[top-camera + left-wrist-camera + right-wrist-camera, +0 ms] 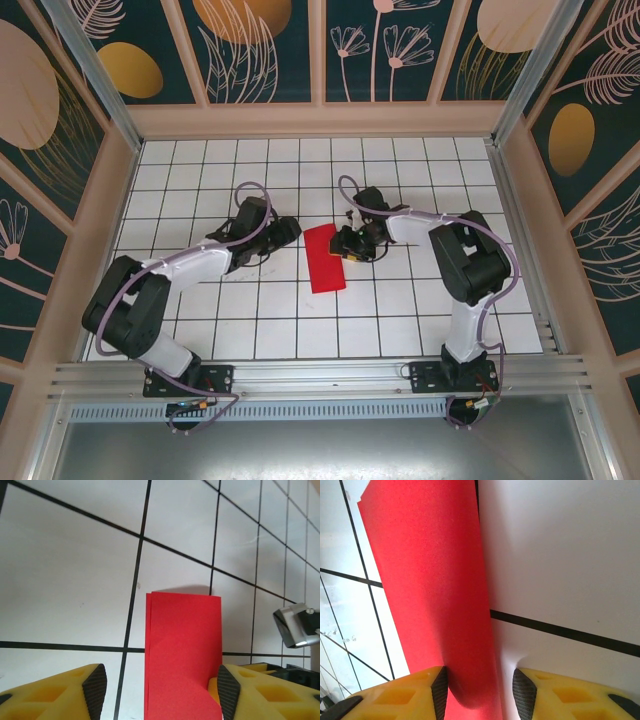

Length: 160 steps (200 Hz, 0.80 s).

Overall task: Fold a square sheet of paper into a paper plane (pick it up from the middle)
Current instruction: Hold the square sheet of paper at the center of the table.

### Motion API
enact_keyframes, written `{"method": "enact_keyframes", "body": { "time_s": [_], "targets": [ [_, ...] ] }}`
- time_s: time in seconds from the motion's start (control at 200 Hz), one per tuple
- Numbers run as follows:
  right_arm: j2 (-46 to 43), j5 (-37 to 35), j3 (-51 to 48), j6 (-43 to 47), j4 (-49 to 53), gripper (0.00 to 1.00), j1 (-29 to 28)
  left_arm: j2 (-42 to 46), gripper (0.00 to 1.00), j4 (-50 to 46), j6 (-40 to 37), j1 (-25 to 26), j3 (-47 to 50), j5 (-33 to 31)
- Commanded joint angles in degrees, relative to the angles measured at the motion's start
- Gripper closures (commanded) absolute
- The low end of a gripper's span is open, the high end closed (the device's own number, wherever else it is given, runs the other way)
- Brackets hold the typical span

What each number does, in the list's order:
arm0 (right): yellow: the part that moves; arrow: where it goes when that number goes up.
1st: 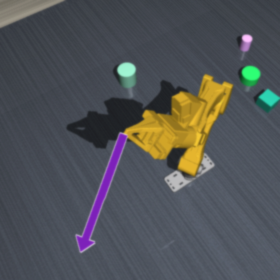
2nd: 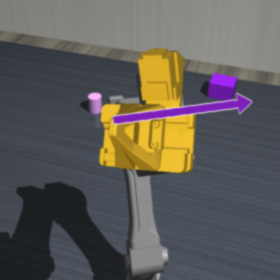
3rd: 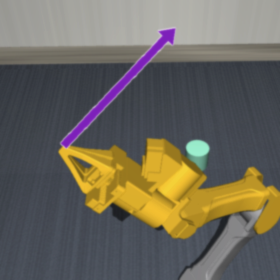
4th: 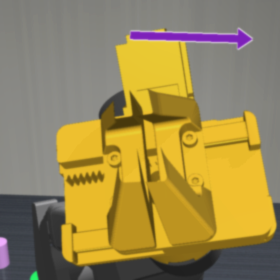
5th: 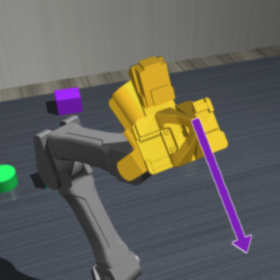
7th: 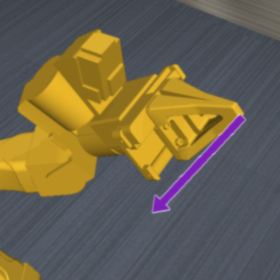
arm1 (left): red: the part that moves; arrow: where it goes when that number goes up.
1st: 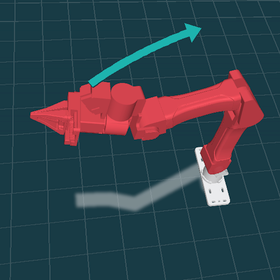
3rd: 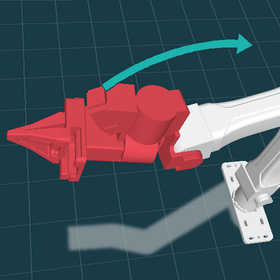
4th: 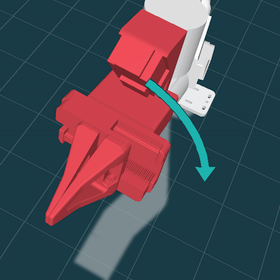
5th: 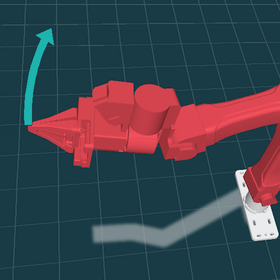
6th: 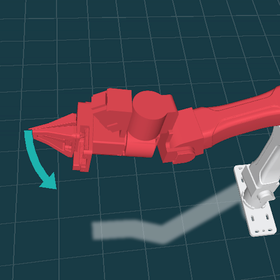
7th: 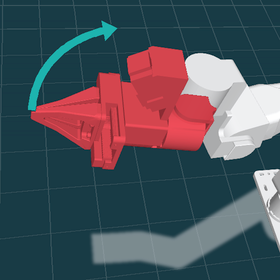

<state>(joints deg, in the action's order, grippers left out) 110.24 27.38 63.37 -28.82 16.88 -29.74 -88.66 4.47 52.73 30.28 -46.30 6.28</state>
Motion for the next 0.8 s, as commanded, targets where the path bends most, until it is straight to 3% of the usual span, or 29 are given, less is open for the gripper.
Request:
{"method": "enact_keyframes", "body": {
  "time_s": [0.0, 0.375, 0.796],
  "targets": [
    [9.6, -13.2, -2.7, 1.8, 1.3, 0.55, -2.6, 1.4, 0.37, 3.8, -1.3, -0.3, 1.9, -2.3],
    [12.4, -18.1, -2.3, 2.0, 1.2, 0.55, -3.9, -2.2, 0.42, 13.5, -2.1, -0.3, 5.0, 3.7],
    [14.5, -20.2, -1.8, 3.2, 1.2, 0.55, -4.4, -5.0, 0.48, 15.9, -1.8, -0.4, 5.6, 5.6]
  ]
}}
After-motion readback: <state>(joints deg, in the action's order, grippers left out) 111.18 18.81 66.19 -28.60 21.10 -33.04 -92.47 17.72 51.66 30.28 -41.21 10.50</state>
